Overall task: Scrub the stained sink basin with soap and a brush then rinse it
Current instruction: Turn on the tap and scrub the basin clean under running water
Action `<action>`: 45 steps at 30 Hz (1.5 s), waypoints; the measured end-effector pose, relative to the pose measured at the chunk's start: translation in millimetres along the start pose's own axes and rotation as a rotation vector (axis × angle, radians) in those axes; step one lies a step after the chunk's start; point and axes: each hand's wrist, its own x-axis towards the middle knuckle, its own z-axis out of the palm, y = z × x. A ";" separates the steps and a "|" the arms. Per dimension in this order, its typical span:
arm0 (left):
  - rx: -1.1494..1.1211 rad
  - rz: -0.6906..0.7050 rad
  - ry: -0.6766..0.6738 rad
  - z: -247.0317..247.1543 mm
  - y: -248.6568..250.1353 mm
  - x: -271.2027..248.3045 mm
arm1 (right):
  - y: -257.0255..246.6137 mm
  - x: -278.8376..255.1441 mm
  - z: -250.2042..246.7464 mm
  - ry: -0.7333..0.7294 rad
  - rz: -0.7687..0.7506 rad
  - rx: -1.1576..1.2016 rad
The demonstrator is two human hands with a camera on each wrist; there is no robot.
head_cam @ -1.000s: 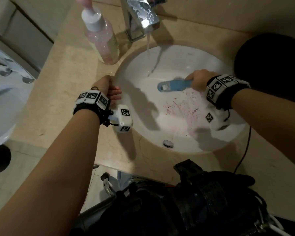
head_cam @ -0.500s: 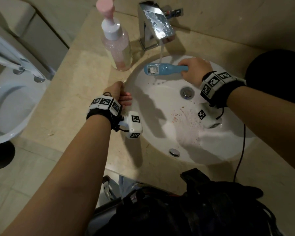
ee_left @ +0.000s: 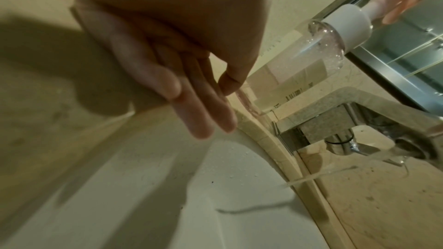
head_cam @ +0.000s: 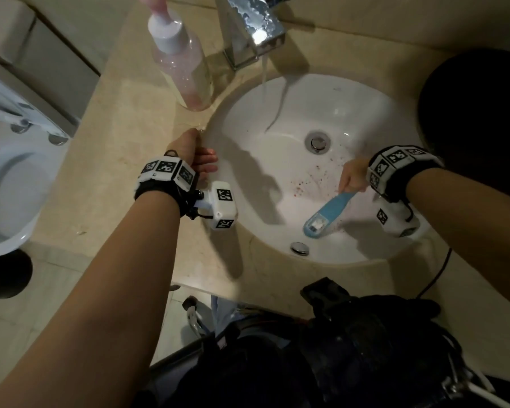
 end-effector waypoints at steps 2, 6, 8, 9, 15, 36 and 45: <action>0.009 0.006 0.010 0.8 -0.6 1.2 | 11.3 3.2 -2.5 0.169 0.081 -0.016; 0.016 0.003 0.028 1.6 -0.2 1.0 | 12.0 6.0 -13.3 0.309 0.147 -0.045; 0.018 -0.005 0.027 1.8 0.6 1.2 | 7.6 0.2 -14.2 0.315 0.090 0.023; 0.017 -0.007 0.027 1.6 0.9 1.7 | 5.8 -3.3 -13.0 0.300 0.034 0.080; 0.021 -0.022 0.024 2.4 1.0 1.0 | -12.0 3.5 15.4 0.119 -0.052 0.085; 0.037 -0.027 0.014 2.5 1.4 -0.1 | 7.6 3.4 4.6 0.288 0.109 0.194; 0.029 -0.021 -0.005 2.1 0.6 0.6 | -2.1 -3.8 9.2 0.155 -0.064 0.209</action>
